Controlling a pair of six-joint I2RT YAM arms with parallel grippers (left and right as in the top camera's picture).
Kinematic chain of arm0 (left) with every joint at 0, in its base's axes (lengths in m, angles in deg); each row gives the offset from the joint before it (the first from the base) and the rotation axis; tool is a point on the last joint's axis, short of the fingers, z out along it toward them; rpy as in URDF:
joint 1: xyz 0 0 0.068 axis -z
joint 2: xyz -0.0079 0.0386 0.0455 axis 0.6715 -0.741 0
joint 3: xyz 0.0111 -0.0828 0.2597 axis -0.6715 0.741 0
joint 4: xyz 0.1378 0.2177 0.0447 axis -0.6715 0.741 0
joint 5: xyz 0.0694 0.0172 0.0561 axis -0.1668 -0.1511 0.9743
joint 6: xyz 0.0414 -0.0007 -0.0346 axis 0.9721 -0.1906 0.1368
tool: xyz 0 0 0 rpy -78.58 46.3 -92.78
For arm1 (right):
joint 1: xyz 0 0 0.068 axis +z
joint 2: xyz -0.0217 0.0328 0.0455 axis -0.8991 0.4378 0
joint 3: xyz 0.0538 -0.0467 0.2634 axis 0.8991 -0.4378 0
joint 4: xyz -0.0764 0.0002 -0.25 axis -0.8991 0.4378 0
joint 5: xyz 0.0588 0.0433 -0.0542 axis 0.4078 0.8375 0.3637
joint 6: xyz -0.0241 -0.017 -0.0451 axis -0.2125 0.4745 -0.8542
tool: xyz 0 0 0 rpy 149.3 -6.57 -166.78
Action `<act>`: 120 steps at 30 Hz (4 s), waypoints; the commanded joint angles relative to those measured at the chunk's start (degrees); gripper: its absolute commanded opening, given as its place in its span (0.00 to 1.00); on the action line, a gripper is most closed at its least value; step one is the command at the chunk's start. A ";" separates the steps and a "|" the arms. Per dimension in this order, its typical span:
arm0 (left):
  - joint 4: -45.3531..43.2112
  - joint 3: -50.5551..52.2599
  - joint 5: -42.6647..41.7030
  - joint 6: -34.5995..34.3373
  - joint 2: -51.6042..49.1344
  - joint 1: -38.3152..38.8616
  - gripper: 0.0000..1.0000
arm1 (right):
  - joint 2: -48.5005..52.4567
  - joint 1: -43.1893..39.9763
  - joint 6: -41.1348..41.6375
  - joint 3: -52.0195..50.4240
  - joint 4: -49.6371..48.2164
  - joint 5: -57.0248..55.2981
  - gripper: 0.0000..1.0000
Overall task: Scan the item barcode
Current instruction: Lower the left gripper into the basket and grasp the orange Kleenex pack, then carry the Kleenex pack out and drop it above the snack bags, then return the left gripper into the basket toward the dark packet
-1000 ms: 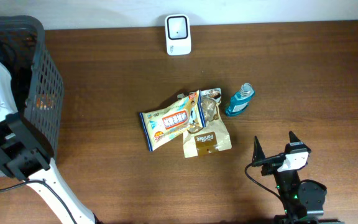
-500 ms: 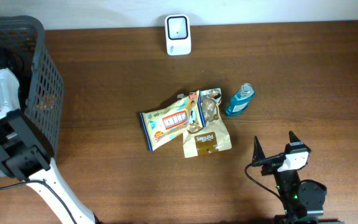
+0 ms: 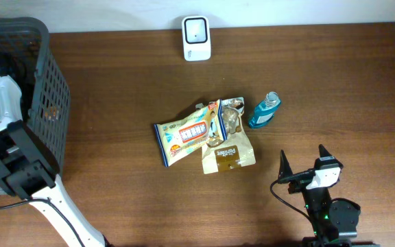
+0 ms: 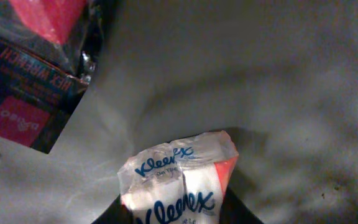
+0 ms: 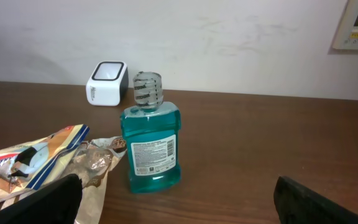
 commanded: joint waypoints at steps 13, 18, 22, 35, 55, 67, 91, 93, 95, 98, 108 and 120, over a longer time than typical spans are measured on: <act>7.72 -9.01 -2.80 -0.07 7.72 -2.97 0.12 | -0.37 0.04 0.02 -0.52 0.11 -0.33 0.98; 8.96 -10.80 -2.80 -0.09 15.96 -3.89 0.11 | -0.37 0.04 0.02 -0.52 0.11 -0.33 0.98; 10.14 -10.80 -3.19 -0.11 23.41 -3.87 0.08 | -0.37 0.04 0.00 -0.52 0.11 -0.33 0.98; 13.97 -10.80 -23.76 -0.07 44.65 2.67 0.14 | -0.37 0.04 0.02 -0.52 0.11 -0.33 0.98; 22.53 -10.78 -0.02 7.32 35.45 43.52 0.15 | -0.37 0.04 0.00 -0.52 0.11 -0.33 0.98; 23.39 -10.78 0.02 8.13 13.81 51.34 0.19 | -0.37 0.04 0.02 -0.52 0.11 -0.33 0.98; 18.12 -10.73 19.87 9.38 -2.05 51.98 0.64 | -0.37 0.04 0.02 -0.52 0.11 -0.33 0.98; 18.08 -10.73 19.93 9.38 -2.03 51.98 0.80 | -0.37 0.04 0.02 -0.52 0.11 -0.33 0.98; 18.27 -10.73 19.91 9.40 -2.03 51.98 0.81 | -0.37 0.04 0.00 -0.52 0.11 -0.33 0.98; 19.67 -11.91 19.91 9.40 -2.01 51.98 0.81 | -0.37 0.04 0.02 -0.52 0.11 -0.33 0.98; 34.49 -34.86 20.57 9.40 -2.01 50.86 0.59 | -0.37 0.04 0.00 -0.52 0.11 -0.33 0.98; 37.03 -48.87 16.26 24.81 11.10 42.73 0.73 | -0.37 0.04 0.00 -0.52 0.11 -0.33 0.98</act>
